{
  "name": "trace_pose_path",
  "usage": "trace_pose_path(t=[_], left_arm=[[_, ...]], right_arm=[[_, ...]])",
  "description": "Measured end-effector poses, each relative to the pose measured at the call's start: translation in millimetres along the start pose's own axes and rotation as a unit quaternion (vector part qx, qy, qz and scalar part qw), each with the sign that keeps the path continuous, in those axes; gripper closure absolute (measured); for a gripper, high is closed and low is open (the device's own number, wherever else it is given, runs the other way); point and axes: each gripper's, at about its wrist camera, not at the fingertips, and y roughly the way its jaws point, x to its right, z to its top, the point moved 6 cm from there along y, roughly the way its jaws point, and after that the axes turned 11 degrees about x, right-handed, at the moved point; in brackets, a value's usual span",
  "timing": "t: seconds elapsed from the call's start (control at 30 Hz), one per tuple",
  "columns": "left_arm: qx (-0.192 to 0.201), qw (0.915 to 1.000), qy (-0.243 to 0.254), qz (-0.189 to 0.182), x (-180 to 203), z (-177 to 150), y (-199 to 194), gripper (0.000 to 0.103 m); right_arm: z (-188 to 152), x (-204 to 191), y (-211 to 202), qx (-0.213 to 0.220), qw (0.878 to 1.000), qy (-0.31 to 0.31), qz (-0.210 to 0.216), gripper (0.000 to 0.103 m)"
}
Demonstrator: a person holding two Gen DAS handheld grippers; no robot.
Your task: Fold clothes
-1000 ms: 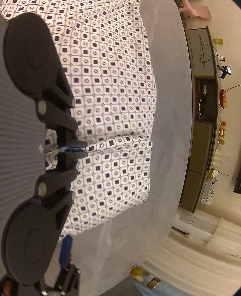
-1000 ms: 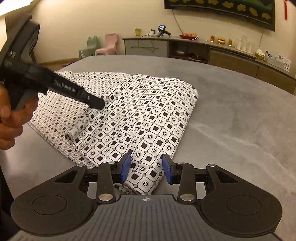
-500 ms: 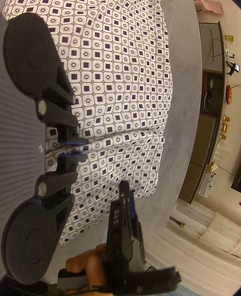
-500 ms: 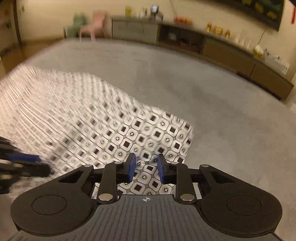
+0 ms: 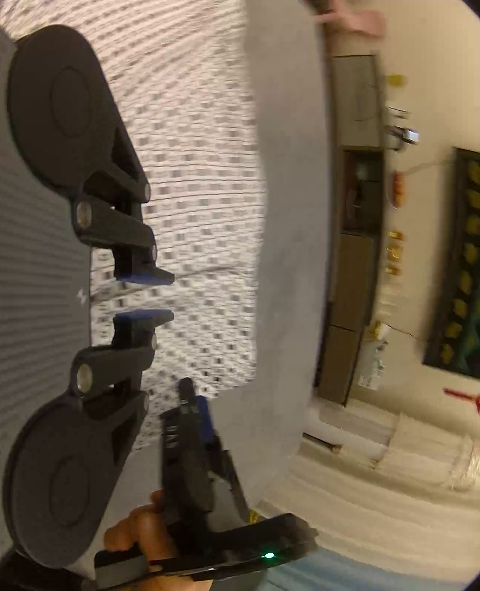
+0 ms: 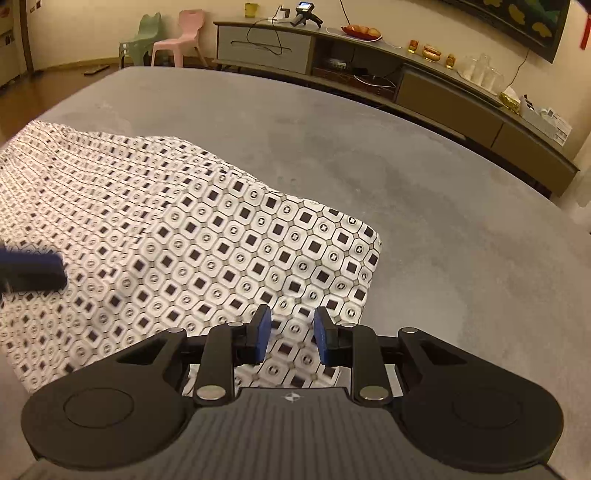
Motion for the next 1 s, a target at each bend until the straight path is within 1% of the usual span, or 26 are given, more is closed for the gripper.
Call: trace_pose_path(t=[0.1, 0.17, 0.2, 0.3, 0.37, 0.47, 0.5, 0.53, 0.57, 0.63, 0.7, 0.77, 0.83, 0.9, 0.93, 1.0], left_arm=[[-0.016, 0.9996, 0.011, -0.019, 16, 13, 22, 0.089], [-0.035, 0.9990, 0.018, -0.022, 24, 14, 44, 0.089], [-0.046, 0.9985, 0.022, -0.019, 26, 13, 55, 0.089], [-0.080, 0.9964, 0.030, 0.005, 22, 0, 85, 0.089], [-0.098, 0.9947, 0.026, 0.021, 15, -12, 94, 0.089], [-0.095, 0.9950, 0.016, 0.024, 10, -18, 89, 0.089], [-0.102, 0.9944, 0.014, 0.025, 10, -17, 88, 0.090], [-0.105, 0.9941, 0.014, 0.023, 12, -15, 86, 0.091], [-0.102, 0.9945, 0.017, 0.015, 18, -8, 85, 0.091], [-0.094, 0.9953, 0.023, -0.002, 33, 5, 83, 0.091], [-0.090, 0.9946, 0.046, -0.023, 58, 16, 95, 0.091], [-0.094, 0.9920, 0.072, -0.042, 85, 24, 111, 0.090], [-0.121, 0.9873, 0.090, -0.050, 103, 15, 135, 0.087], [-0.134, 0.9851, 0.101, -0.035, 105, 4, 158, 0.089], [-0.137, 0.9845, 0.105, -0.030, 105, 0, 166, 0.090], [-0.135, 0.9861, 0.092, -0.030, 103, 0, 171, 0.092]], right_arm=[[1, -3, -6, 0.010, 1.000, 0.006, 0.007, 0.076], [1, -3, -10, 0.014, 1.000, 0.010, 0.013, 0.076], [0, -3, -12, 0.016, 1.000, 0.012, 0.015, 0.075], [-4, -2, -16, 0.018, 0.999, 0.017, 0.024, 0.075], [-10, -3, -18, 0.018, 0.999, 0.020, 0.032, 0.075], [-27, -8, -23, 0.015, 0.998, 0.022, 0.049, 0.074], [-37, -10, -28, 0.018, 0.998, 0.019, 0.056, 0.070], [-45, -12, -33, 0.025, 0.998, 0.015, 0.061, 0.069], [-51, -13, -40, 0.034, 0.997, 0.012, 0.062, 0.068], [-51, -13, -53, 0.053, 0.997, 0.017, 0.053, 0.068], [-43, -19, -66, 0.082, 0.995, 0.014, 0.054, 0.068], [-36, -27, -70, 0.096, 0.994, 0.007, 0.061, 0.068], [-39, -32, -63, 0.089, 0.994, 0.002, 0.068, 0.068], [-51, -31, -53, 0.068, 0.995, 0.011, 0.065, 0.067], [-56, -31, -55, 0.066, 0.996, 0.013, 0.064, 0.068], [-64, -31, -59, 0.061, 0.996, 0.020, 0.064, 0.068]])
